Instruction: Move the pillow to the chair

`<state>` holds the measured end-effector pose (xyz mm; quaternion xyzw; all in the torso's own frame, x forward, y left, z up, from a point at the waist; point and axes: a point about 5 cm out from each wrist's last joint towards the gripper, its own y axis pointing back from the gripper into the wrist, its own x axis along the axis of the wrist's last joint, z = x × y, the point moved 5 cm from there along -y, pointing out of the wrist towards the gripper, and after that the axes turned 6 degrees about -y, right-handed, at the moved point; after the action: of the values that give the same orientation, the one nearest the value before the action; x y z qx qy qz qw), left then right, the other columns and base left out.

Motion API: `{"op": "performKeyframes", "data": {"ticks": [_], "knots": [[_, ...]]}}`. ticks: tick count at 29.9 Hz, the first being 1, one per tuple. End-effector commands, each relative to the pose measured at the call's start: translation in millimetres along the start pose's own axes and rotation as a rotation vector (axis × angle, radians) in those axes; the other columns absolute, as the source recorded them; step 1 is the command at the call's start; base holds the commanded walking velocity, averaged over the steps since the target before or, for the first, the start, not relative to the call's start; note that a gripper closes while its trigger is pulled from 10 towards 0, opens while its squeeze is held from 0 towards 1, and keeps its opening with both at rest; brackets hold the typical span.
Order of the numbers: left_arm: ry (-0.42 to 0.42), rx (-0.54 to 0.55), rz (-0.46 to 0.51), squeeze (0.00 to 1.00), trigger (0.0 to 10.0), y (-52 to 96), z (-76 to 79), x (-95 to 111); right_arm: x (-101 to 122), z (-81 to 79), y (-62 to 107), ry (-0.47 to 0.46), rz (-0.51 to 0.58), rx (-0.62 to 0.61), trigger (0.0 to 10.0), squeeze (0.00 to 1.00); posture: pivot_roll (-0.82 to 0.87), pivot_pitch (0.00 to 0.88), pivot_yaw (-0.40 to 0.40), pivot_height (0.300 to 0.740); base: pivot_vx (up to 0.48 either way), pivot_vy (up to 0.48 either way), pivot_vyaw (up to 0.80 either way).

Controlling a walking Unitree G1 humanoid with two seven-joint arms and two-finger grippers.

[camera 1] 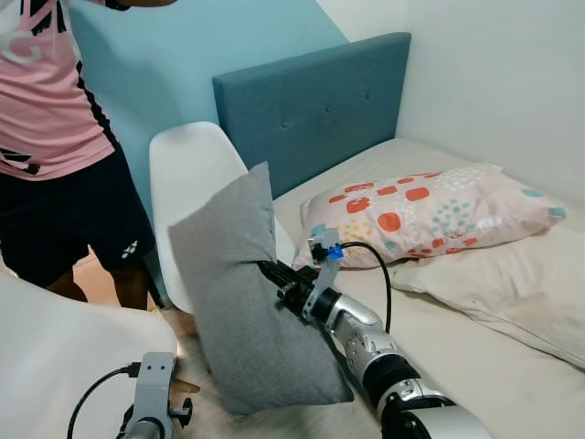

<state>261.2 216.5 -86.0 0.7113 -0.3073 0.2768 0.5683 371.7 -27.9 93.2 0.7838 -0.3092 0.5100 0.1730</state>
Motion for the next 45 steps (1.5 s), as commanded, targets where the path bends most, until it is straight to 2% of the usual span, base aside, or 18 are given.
{"op": "performKeyframes", "data": {"ticks": [1,15,21,31,38,45], "knots": [[-0.001,0.007,0.0,0.0,10.0,-0.1,-2.5,0,18,-10.3,-9.4,0.03,0.067,0.047,10.0,0.0,0.06,0.0,0.052,0.738,0.3,0.0,0.8],[0.009,0.002,0.006,0.0,10.0,0.0,-1.1,1,20,-5.0,-8.9,0.011,0.073,0.007,10.0,0.0,0.06,0.0,0.054,0.738,0.316,0.0,0.06],[0.006,-0.005,0.003,0.0,10.0,0.6,-0.1,-1,19,2.7,-8.0,0.007,0.061,-0.048,10.0,0.0,0.06,0.0,0.059,0.738,0.329,0.0,0.0],[0.004,-0.013,0.008,0.0,10.0,0.4,0.5,0,19,4.6,-9.0,-0.004,0.058,-0.071,10.0,0.0,0.06,0.0,0.061,0.738,0.342,0.0,0.0],[-0.004,-0.013,0.01,0.0,10.0,0.3,0.0,0,18,6.2,-9.8,-0.012,0.053,-0.09,10.0,0.0,0.06,0.0,0.063,0.738,0.349,0.0,-0.52],[-0.005,-0.012,0.011,0.0,10.0,0.2,-0.4,1,20,2.9,-10.7,-0.016,0.072,-0.069,10.0,0.0,0.06,0.0,0.062,0.738,0.352,0.0,0.0]]}}
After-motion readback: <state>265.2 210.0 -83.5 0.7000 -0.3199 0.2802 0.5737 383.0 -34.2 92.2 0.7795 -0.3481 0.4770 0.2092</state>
